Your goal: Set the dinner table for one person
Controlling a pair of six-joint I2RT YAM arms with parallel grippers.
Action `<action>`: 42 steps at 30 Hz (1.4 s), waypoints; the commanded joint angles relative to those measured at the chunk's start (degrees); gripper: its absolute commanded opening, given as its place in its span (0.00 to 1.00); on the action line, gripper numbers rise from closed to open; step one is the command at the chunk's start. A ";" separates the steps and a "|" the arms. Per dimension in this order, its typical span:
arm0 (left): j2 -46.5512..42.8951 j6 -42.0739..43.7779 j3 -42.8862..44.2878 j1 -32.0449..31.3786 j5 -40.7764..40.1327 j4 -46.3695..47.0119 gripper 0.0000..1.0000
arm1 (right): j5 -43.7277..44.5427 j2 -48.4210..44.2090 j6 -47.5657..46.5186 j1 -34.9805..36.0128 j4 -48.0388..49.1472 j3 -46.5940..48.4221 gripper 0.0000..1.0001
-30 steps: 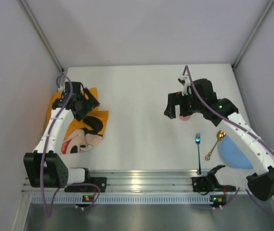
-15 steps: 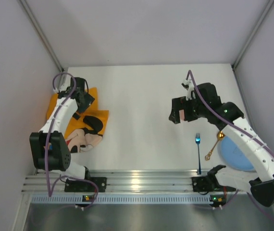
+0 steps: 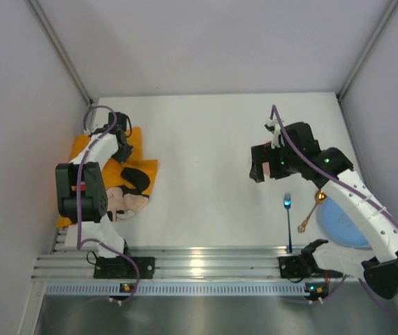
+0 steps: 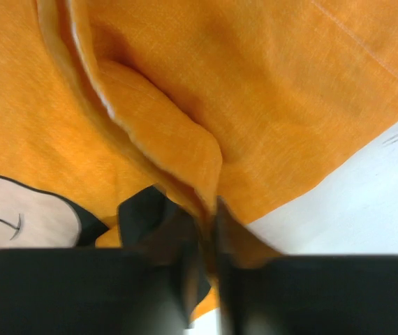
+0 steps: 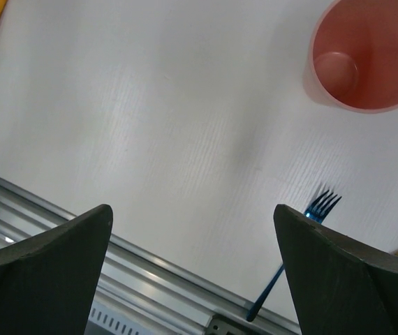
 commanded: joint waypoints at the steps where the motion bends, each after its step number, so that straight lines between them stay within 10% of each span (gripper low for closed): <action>1: 0.76 0.87 3.14 0.41 0.99 5.52 0.08 | 1.62 0.46 -0.75 0.81 -1.34 1.61 1.00; 6: 4.44 4.11 9.63 -1.25 9.25 5.79 0.00 | 2.32 0.90 -0.93 0.89 -1.52 1.26 1.00; 26: 28.53 18.54 41.18 -44.22 20.33 -7.47 0.00 | 6.10 -8.41 1.62 0.81 -2.22 -11.39 1.00; 42: 34.16 9.65 48.67 -49.07 29.56 -4.68 0.00 | 8.74 -7.63 1.45 0.81 -0.90 -7.01 1.00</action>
